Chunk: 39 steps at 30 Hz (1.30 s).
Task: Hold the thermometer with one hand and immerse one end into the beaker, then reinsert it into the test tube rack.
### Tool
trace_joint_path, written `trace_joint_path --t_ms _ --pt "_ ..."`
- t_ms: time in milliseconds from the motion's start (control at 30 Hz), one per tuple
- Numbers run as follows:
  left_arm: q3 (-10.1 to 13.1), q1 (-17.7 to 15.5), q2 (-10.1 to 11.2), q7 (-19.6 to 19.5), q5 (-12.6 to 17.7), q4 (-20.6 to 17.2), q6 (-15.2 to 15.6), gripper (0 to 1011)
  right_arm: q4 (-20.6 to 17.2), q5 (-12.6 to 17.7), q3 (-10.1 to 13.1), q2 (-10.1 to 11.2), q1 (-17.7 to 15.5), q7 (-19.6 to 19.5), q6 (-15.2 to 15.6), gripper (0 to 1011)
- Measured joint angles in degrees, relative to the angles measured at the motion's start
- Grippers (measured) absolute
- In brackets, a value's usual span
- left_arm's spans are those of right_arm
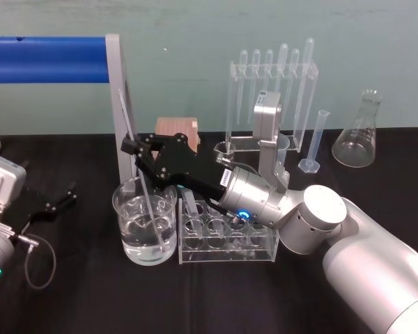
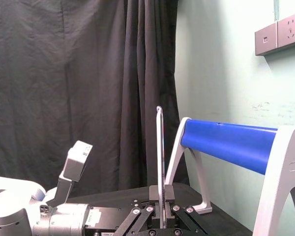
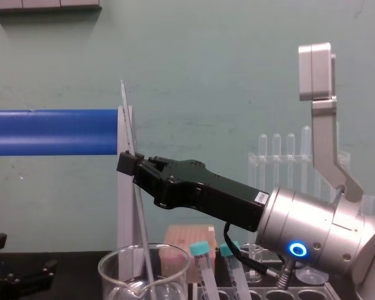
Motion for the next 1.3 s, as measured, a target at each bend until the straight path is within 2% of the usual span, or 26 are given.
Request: trace_joint_path --t_ms 1300 --pt "0.0 0.0 0.0 0.0 0.0 0.0 0.0 1008 0.5 0.1 0.1 -0.1 0.2 0.4 0.0 57"
